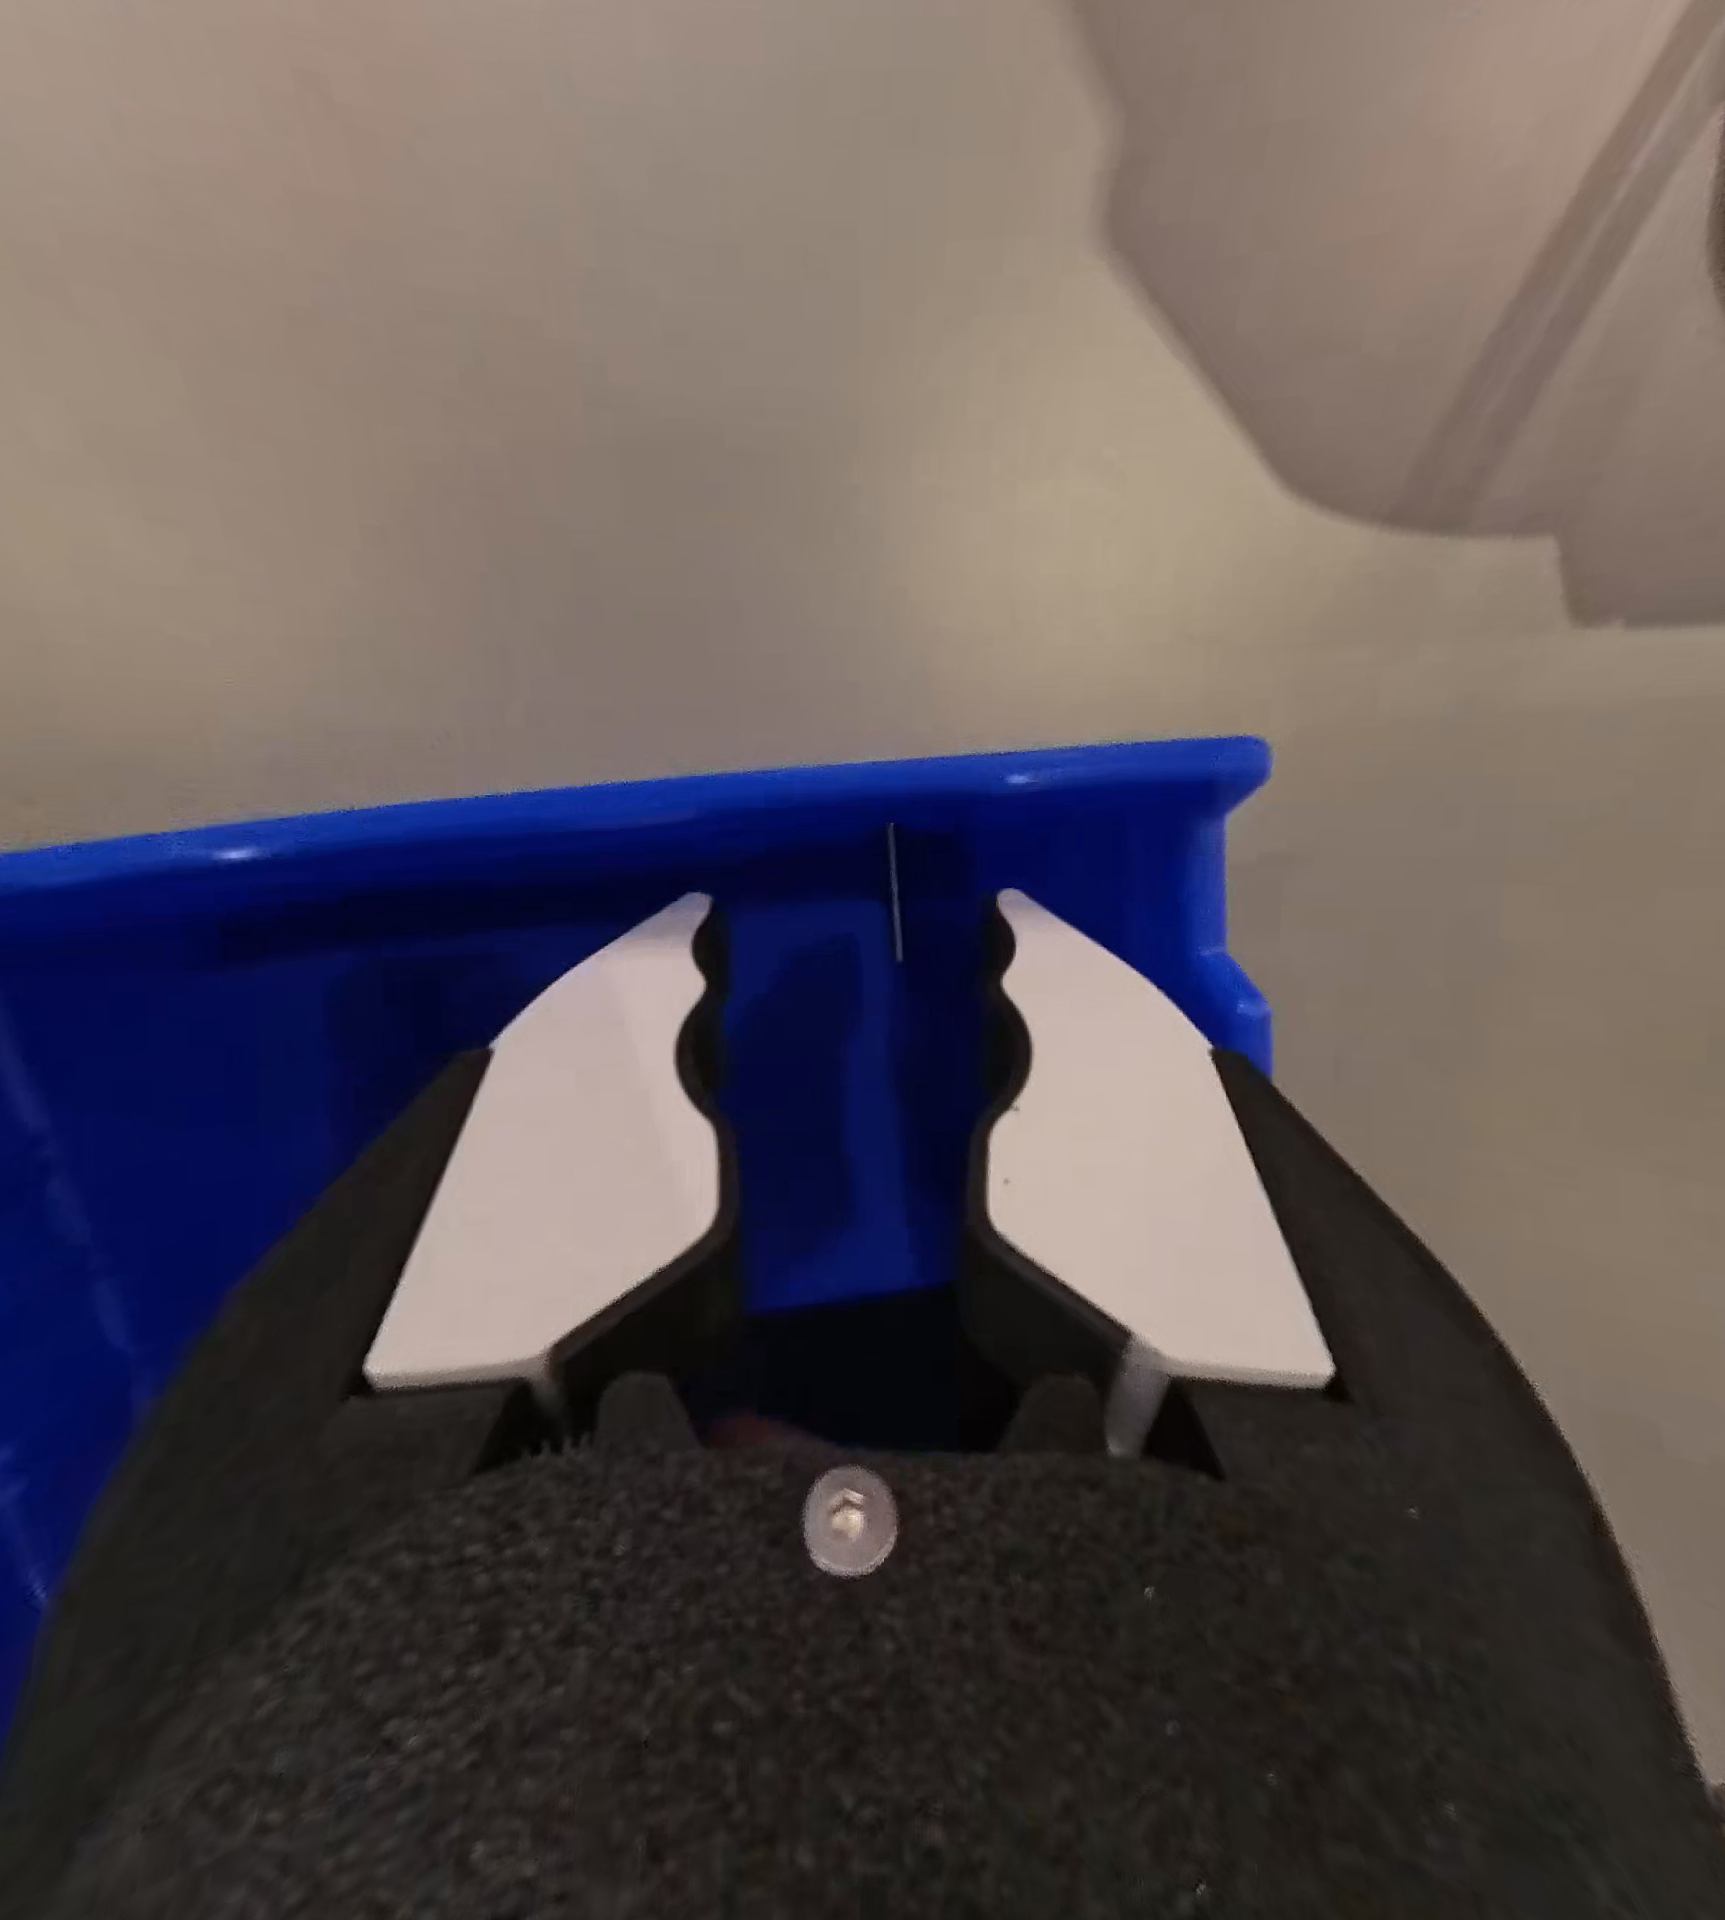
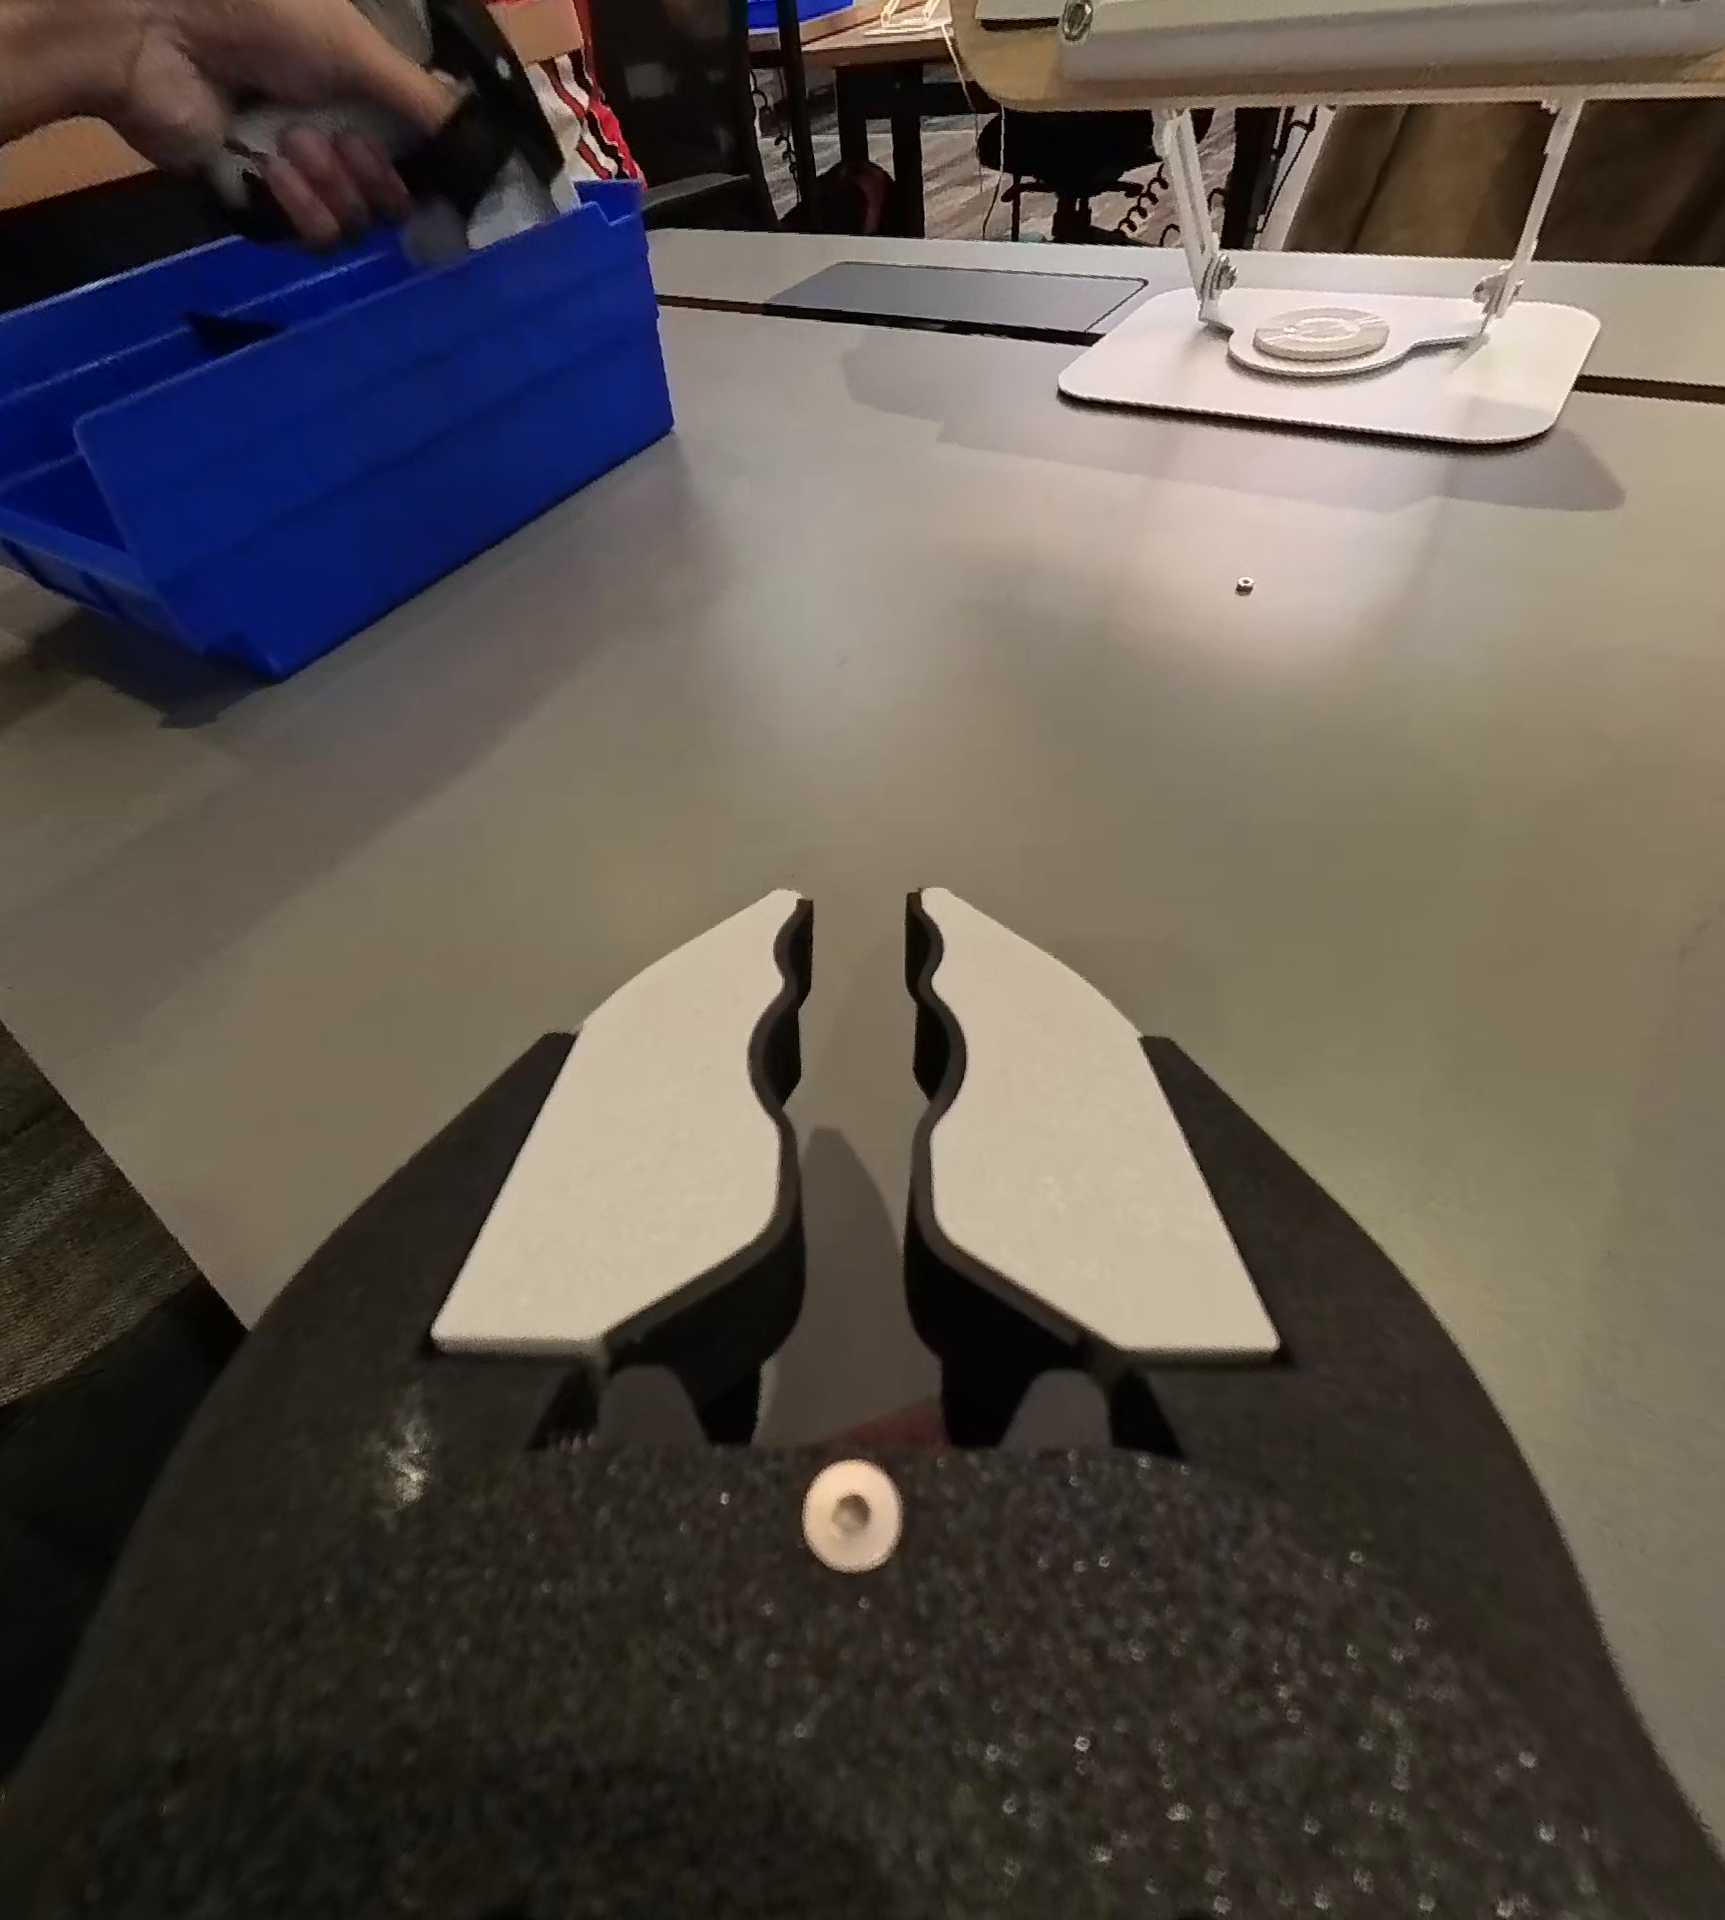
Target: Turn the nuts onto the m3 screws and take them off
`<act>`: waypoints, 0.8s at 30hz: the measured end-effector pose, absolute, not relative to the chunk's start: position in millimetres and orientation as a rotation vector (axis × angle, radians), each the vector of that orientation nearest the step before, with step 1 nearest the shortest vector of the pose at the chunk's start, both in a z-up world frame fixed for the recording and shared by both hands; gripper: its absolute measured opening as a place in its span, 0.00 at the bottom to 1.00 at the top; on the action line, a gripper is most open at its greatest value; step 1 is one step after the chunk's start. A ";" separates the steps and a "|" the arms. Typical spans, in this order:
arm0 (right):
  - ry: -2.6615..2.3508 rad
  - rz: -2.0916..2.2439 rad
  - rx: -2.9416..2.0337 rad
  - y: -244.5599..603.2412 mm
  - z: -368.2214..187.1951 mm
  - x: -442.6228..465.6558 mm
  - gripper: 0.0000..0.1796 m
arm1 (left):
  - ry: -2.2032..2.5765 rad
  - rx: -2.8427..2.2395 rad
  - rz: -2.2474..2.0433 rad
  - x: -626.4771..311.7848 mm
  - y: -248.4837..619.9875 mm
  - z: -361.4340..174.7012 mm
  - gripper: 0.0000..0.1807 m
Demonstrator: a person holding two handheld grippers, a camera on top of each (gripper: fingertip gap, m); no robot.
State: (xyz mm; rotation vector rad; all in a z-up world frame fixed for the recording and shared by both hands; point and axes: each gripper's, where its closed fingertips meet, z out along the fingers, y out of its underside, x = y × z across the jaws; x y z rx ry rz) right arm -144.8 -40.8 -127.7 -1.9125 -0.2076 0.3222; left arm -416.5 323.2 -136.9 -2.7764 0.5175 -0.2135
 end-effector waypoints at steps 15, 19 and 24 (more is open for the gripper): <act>-0.210 0.341 -1.902 -41.5 -126.2 -145.6 0.09 | 0.524 -2.857 0.012 -427.7 322.4 -181.9 0.33; -0.211 0.346 -1.903 -41.8 -126.4 -146.1 0.09 | 0.552 -2.876 0.056 -432.2 322.7 -184.8 0.35; -0.205 0.354 -1.899 -42.0 -125.7 -145.6 0.09 | 0.547 -2.930 0.004 -433.7 319.4 -191.0 0.37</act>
